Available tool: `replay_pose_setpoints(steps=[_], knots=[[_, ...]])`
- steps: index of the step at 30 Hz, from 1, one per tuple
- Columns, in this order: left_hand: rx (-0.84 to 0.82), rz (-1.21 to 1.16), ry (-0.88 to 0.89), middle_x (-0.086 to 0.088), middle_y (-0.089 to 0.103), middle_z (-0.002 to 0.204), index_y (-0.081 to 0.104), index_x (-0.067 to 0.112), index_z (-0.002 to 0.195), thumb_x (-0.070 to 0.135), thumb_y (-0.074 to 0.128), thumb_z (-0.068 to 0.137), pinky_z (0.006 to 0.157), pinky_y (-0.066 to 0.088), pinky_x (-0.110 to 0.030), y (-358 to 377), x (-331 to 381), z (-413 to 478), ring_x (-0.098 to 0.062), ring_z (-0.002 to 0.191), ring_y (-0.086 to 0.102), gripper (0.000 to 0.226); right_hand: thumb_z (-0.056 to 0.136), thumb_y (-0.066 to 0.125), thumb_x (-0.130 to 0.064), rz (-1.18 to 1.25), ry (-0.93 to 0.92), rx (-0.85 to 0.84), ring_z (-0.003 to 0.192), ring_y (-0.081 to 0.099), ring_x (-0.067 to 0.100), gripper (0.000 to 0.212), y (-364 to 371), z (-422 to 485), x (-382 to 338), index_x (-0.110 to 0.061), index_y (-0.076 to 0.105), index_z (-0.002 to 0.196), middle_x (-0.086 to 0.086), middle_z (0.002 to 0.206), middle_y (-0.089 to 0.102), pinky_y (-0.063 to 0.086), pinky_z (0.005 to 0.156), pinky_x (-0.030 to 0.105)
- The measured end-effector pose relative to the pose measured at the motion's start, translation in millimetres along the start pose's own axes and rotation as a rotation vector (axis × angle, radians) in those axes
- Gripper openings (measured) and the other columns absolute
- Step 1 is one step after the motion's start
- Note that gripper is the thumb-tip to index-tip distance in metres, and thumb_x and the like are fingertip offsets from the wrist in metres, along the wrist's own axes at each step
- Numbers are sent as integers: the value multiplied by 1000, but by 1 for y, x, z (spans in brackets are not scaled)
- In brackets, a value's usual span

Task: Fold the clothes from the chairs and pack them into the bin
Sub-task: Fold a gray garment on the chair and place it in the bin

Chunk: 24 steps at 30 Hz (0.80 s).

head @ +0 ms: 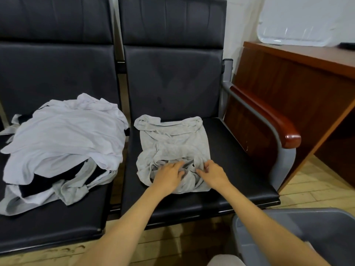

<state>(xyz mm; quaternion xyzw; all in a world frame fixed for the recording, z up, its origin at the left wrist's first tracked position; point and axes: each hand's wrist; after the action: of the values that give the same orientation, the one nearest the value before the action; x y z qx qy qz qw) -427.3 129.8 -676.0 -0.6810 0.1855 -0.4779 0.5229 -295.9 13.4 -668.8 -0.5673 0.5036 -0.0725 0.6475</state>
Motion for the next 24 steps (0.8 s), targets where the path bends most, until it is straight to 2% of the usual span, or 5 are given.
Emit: replay_pose_setpoints(steps=[6,11,15,18,24], knots=[[-83,-137,-237,-2,63,120,59,21,126,49,59,88,101,39,-38,-17,-9,5,-24,115,55,47,98,49,-22,162,-84,25,81,54,20,10,-11,7,-3,-14,53,93,4,87,53,43,66,29],[42,-1014,-402,11,58,81,67,18,93,42,71,82,65,41,-21,-49,-5,1,-5,76,52,26,100,45,-20,679,22,52,92,57,22,16,-49,24,-3,-16,55,88,9,98,59,50,81,39],[388,-1024,-473,0,56,80,57,12,75,25,58,92,71,40,-27,-61,-26,0,-16,80,53,22,97,50,-18,40,52,320,104,48,29,20,-46,27,7,-8,52,114,15,115,51,42,81,36],[470,-992,-516,-6,52,81,52,9,80,29,47,97,73,41,-32,-63,-39,-4,-20,81,50,26,93,57,-19,-35,-135,392,108,46,26,25,-26,14,-1,-10,52,115,11,116,48,45,88,36],[250,-776,-463,1,61,98,62,10,101,35,67,86,66,42,-21,-66,-52,-10,-14,91,57,30,80,60,-64,-201,-269,-43,72,49,12,46,-4,-22,-23,-19,49,85,-6,84,51,35,56,24]])
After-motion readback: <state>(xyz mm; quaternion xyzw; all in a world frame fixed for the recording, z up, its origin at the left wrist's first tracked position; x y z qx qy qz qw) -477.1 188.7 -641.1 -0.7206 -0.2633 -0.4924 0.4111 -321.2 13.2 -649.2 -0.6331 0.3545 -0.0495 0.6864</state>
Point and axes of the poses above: each hand's wrist, its own z-axis towards the middle knuckle, its own y-axis out of the palm, x = y × z
